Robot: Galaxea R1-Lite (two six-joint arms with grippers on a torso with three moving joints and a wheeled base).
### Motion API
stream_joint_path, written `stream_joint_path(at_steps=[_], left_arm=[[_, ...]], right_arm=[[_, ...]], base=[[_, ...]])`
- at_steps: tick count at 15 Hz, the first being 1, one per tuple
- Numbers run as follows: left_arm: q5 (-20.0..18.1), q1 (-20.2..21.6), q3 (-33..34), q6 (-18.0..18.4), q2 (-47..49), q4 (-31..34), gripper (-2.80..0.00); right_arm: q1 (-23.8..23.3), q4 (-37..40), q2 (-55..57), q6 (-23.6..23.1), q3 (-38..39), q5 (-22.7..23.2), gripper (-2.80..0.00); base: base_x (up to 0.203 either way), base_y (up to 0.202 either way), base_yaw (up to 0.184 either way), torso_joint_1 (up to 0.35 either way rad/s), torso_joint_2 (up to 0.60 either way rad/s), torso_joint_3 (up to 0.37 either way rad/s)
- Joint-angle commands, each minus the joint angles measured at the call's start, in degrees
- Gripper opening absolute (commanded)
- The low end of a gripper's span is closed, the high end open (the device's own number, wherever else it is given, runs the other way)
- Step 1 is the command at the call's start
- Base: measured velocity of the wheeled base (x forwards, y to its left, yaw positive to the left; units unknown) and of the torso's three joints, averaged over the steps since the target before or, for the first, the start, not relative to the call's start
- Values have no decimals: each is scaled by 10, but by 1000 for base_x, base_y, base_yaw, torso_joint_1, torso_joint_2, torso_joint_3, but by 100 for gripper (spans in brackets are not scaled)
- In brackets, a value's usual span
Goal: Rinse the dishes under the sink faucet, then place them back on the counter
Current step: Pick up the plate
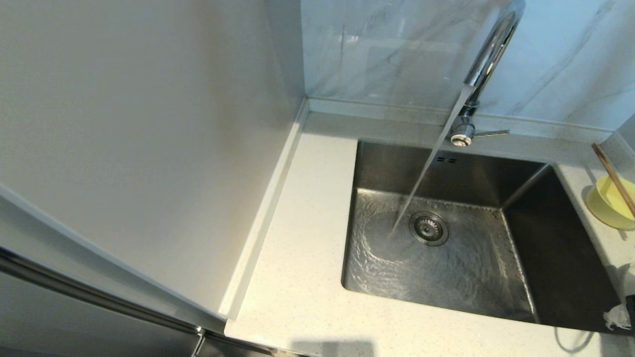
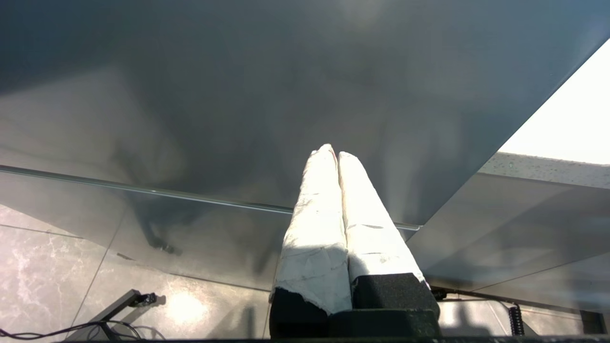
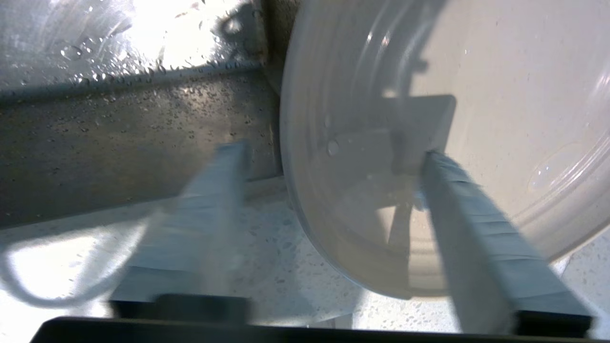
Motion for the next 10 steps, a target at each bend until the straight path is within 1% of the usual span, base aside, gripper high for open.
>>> stream_joint_path(at_steps=[1,5,10], left_arm=[[0,0,0,0,0,0,-280],[0,0,0,0,0,0,-280],[0,0,0,0,0,0,-280]], right_arm=[[2,0,3,-1,-4,0,-280],[8,1,6,1,-24,0,-280],[25,1,3,2,-27,-2,-280]], base=[[0,0,0,0,0,0],[0,0,0,0,0,0],[0,0,0,0,0,0]])
